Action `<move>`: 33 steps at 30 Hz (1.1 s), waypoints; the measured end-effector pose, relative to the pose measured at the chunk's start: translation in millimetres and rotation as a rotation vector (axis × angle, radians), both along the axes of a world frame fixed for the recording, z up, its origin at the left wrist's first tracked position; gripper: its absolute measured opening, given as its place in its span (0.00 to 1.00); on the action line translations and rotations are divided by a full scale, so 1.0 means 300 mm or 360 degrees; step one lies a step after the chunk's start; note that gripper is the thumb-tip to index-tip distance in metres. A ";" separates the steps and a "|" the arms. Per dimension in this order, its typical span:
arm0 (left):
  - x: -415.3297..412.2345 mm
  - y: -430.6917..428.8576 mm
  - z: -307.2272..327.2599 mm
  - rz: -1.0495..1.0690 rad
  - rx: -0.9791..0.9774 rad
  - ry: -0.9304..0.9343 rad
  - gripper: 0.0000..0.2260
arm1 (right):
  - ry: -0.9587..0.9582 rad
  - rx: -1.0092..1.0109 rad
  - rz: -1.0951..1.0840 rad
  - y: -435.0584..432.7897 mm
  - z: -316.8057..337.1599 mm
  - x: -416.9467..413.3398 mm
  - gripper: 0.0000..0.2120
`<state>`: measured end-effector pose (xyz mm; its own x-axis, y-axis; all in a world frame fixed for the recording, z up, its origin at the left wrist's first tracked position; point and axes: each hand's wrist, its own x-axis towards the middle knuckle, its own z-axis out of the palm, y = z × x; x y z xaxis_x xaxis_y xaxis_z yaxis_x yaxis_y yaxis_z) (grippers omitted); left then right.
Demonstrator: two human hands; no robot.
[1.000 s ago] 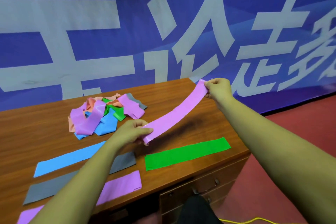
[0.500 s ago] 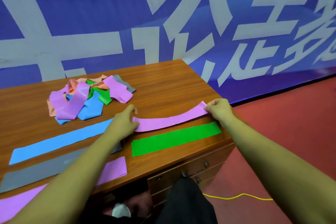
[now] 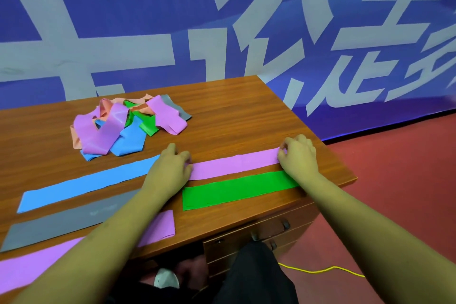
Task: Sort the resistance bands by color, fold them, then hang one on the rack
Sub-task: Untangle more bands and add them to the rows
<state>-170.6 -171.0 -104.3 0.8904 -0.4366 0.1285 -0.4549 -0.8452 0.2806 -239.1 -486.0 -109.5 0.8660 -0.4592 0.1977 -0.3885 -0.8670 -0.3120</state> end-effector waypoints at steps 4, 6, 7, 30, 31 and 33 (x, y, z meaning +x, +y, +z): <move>0.067 0.054 0.047 0.0054 -0.0091 -0.0137 0.07 | 0.0005 0.0138 0.0252 0.115 0.066 0.072 0.12; 0.114 0.099 0.070 0.0111 -0.0123 -0.0211 0.07 | 0.0003 0.0238 0.0385 0.197 0.094 0.116 0.14; 0.138 0.127 0.078 0.0155 -0.0132 -0.0245 0.07 | 0.0011 0.0258 0.0450 0.240 0.105 0.139 0.15; 0.427 0.427 -0.032 0.0541 -0.0474 0.0192 0.06 | 0.0155 0.0400 0.1193 0.911 -0.043 0.595 0.17; 0.426 0.427 -0.024 0.0558 -0.0547 0.0197 0.06 | 0.0136 0.0405 0.1214 0.920 -0.048 0.602 0.16; 0.430 0.425 -0.005 0.0560 -0.0687 0.0224 0.06 | 0.0074 0.0461 0.1244 0.934 -0.048 0.610 0.11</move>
<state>-41.6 -43.4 -105.9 0.9941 -0.0449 0.0990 -0.1001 -0.7343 0.6714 -56.1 -205.6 -123.8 0.9606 0.2504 0.1206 0.2739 -0.7802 -0.5624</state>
